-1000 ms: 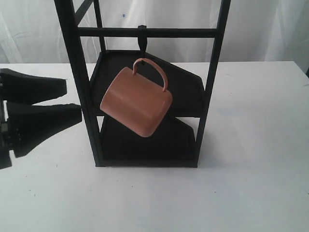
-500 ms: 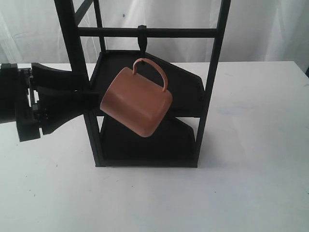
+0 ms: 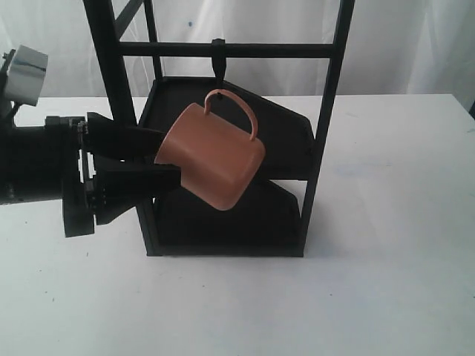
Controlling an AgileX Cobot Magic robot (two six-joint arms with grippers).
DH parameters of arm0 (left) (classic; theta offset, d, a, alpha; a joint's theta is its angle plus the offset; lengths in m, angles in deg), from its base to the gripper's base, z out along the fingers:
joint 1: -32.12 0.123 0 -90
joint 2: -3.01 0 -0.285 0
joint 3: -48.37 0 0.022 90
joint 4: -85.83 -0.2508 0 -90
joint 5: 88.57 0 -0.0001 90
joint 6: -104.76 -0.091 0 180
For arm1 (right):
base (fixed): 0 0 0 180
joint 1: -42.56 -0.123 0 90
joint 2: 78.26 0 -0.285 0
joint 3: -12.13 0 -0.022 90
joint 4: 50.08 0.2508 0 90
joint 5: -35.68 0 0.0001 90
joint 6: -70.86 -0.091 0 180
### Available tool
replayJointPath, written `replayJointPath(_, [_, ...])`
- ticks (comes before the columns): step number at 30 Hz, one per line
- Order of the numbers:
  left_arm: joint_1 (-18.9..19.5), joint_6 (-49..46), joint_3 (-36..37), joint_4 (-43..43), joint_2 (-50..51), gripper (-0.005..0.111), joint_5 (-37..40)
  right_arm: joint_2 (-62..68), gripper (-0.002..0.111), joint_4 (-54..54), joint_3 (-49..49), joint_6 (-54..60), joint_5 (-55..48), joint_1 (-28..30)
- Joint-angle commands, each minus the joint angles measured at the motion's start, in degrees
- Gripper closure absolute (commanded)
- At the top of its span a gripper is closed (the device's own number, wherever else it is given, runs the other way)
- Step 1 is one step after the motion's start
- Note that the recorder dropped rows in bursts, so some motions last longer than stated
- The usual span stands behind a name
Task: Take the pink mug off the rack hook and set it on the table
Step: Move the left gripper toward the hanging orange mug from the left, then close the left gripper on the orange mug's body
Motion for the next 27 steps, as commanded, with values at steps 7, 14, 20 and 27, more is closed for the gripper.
replayJointPath(7, [-0.41, -4.71, -0.27, 1.48, 0.13, 0.033, 5.17, -0.37, 0.108, -0.36, 0.13, -0.27, 0.08, -0.04])
replayJointPath(14, [-3.02, -3.21, -0.27, 1.48, 0.22, 0.033, 7.79, -0.37, 0.108, -0.36, 0.13, -0.27, 0.08, -0.04])
replayJointPath(20, [-6.73, -3.35, -0.27, 1.48, 0.61, 0.033, 3.81, -0.37, 0.108, -0.36, 0.13, -0.27, -0.02, -0.04])
replayJointPath(27, [-9.05, -4.11, -0.27, 1.48, 0.61, 0.033, -0.42, -0.37, 0.108, -0.36, 0.13, -0.27, -0.02, -0.04])
